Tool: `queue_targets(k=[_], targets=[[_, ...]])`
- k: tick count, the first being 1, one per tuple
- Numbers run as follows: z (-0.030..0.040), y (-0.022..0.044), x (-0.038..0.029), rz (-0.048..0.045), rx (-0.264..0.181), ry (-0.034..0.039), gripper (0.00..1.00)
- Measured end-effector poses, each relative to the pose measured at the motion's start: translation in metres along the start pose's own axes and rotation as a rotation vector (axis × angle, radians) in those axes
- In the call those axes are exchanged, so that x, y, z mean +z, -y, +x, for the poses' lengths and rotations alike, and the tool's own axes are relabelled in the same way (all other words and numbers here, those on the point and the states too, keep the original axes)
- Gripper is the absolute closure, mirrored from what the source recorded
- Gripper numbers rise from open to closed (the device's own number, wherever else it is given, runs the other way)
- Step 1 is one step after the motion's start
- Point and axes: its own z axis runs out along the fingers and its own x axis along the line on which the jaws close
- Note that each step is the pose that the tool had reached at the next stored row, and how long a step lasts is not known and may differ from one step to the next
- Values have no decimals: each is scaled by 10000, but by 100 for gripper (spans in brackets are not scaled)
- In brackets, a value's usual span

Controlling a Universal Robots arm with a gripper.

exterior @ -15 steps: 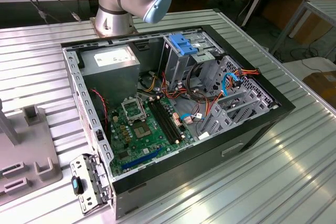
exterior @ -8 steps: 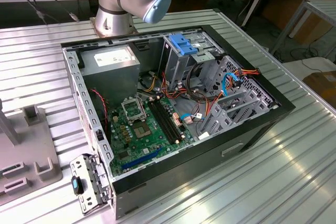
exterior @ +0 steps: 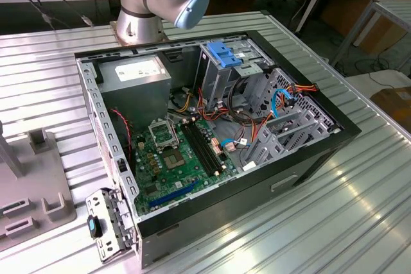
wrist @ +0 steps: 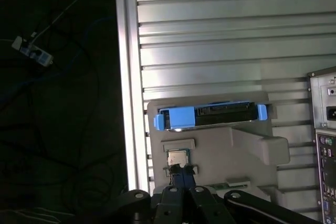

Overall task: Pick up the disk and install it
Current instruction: 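Reach for the disk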

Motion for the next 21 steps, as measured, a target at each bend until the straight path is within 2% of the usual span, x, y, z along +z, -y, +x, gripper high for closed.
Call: queue_targets(k=[1, 3, 6, 8, 10, 11, 13, 14, 15, 16, 17, 21], targets=[[16, 2, -1, -3, 0, 0, 89], [91, 13, -1, -8, 1, -1, 89], [107, 17, -1, -8, 1, -2, 89], [94, 15, 2, -9, 1, -1, 89], [2, -9, 14, -8, 1, -11, 89], [-70, -43, 26, -6, 3, -24, 89], [-108, -106, 39, -6, 2, -28, 89], [-114, -181, 54, -7, 2, -27, 89], [-108, -294, 80, -7, 2, -27, 89], [-104, -352, 95, -7, 1, -27, 89], [-102, -387, 107, -7, 3, -27, 89], [-102, -390, 108, -7, 2, -27, 89]])
